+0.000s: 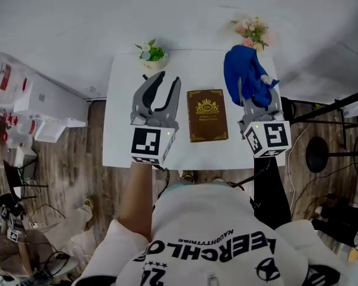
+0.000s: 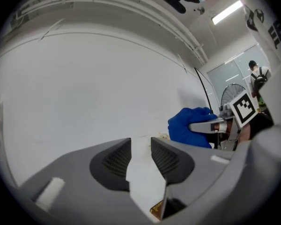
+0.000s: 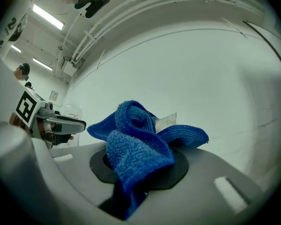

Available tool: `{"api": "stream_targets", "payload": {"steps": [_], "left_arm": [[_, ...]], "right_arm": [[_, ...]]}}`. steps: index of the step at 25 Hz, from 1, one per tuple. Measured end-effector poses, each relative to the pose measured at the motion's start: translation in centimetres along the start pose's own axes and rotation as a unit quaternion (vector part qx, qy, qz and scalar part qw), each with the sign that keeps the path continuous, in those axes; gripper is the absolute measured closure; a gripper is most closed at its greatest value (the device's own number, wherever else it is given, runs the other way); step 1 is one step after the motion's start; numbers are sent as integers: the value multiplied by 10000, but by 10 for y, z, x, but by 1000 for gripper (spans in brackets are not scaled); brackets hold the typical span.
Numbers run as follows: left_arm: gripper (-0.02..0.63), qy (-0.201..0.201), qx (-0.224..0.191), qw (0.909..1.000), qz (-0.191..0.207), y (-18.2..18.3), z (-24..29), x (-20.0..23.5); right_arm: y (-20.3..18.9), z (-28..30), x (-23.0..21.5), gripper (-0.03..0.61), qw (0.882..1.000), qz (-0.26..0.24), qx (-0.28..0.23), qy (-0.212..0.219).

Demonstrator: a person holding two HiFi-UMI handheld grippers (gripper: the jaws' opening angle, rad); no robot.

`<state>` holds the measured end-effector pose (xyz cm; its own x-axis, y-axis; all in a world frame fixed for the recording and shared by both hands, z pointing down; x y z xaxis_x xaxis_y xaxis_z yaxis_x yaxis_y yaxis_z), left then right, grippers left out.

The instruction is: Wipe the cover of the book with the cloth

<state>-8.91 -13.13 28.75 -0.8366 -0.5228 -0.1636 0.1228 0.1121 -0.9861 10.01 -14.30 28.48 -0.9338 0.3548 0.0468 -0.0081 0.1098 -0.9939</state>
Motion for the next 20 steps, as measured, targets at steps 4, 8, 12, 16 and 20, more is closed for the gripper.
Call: {"api": "stream_targets", "payload": {"steps": [4, 8, 12, 16, 20], "left_arm": [[468, -358, 72, 9993, -96, -13, 12, 15], [468, -611, -36, 9980, -128, -17, 21, 22], [468, -682, 10, 9974, -220, -27, 23, 26], [468, -697, -51, 9972, -248, -26, 28, 29], [468, -630, -12, 9976, -279, -33, 30, 33]], "right_arm": [[-3, 5, 7, 489, 9994, -30, 77, -325], [-5, 9, 12, 489, 9985, -76, 156, -518], [-8, 13, 14, 489, 9982, -46, 190, -572], [-9, 17, 16, 489, 9982, -71, 210, -564], [-11, 20, 17, 489, 9982, -52, 238, -553]]}}
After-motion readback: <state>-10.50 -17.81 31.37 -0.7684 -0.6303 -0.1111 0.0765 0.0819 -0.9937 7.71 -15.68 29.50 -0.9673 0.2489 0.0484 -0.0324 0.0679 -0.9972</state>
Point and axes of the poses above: the fingertips, and each gripper's own axes: z forward along the fingers, x to its left, y out of its top, the point moved 1 cm from there along -z, backward along the fingers, and after that the axes turned 5 degrees about -y, right-handed, at the moved point
